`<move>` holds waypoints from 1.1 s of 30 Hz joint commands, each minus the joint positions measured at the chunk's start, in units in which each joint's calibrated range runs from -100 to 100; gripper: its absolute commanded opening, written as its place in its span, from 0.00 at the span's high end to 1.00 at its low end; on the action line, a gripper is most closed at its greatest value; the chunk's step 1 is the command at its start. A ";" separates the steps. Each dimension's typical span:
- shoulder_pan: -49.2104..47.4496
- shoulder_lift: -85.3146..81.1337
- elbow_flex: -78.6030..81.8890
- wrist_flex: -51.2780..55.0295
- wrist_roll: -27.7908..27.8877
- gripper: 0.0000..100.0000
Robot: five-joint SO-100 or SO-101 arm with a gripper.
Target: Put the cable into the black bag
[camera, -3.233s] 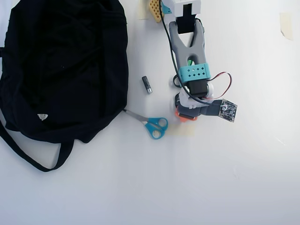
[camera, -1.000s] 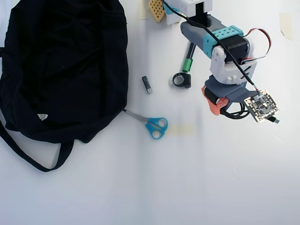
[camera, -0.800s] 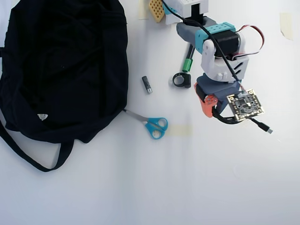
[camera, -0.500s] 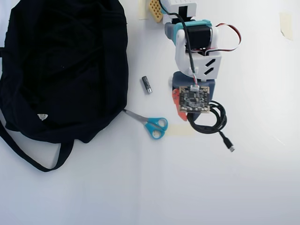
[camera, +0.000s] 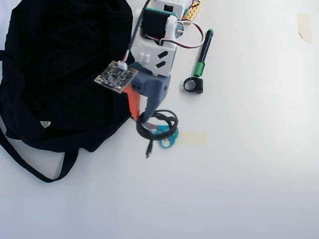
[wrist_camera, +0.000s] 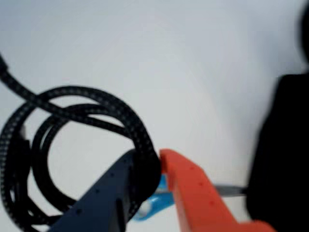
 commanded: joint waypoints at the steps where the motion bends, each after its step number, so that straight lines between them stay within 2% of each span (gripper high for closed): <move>1: 4.69 -1.56 -1.56 0.34 0.17 0.98; 9: 15.32 -1.56 -1.56 0.43 0.27 0.98; 16: 26.53 -0.48 -1.20 0.25 3.36 0.98; 21: 34.16 -0.23 -1.02 -0.09 3.36 0.98; 27: 36.41 14.05 -2.01 -0.95 2.84 0.98; 33: 39.40 16.87 -2.01 -3.79 3.10 0.98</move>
